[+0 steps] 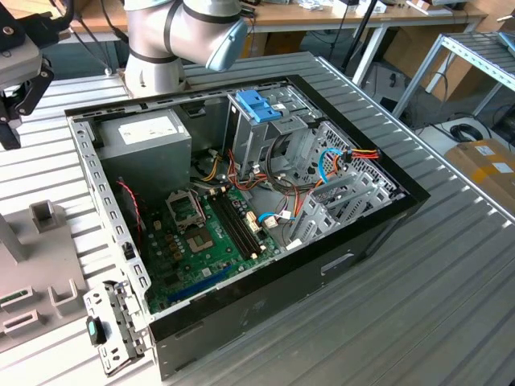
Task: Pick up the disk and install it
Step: 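Reach for the disk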
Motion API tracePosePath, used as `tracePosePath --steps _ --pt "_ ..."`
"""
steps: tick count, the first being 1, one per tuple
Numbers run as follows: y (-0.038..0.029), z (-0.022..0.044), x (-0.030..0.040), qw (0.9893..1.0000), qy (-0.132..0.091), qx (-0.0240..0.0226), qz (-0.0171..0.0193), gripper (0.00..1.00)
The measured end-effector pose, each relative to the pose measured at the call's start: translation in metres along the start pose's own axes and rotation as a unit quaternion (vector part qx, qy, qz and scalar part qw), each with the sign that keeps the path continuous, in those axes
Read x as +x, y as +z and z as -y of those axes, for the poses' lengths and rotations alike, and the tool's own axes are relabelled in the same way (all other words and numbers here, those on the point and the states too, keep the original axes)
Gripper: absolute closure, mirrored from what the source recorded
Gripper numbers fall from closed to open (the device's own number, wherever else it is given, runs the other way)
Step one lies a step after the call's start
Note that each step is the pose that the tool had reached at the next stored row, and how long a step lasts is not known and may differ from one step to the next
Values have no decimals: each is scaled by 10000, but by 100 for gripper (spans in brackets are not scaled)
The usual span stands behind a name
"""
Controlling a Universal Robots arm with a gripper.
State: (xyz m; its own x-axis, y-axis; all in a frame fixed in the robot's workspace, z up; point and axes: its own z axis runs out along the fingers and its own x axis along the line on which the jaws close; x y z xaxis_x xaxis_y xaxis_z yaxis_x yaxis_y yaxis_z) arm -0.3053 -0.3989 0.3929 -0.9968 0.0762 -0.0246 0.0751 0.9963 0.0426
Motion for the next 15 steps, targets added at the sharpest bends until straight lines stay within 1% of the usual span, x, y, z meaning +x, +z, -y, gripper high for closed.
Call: tracePosePath --steps 15 --pt "-2 7 96 10000 0 0 0 90"
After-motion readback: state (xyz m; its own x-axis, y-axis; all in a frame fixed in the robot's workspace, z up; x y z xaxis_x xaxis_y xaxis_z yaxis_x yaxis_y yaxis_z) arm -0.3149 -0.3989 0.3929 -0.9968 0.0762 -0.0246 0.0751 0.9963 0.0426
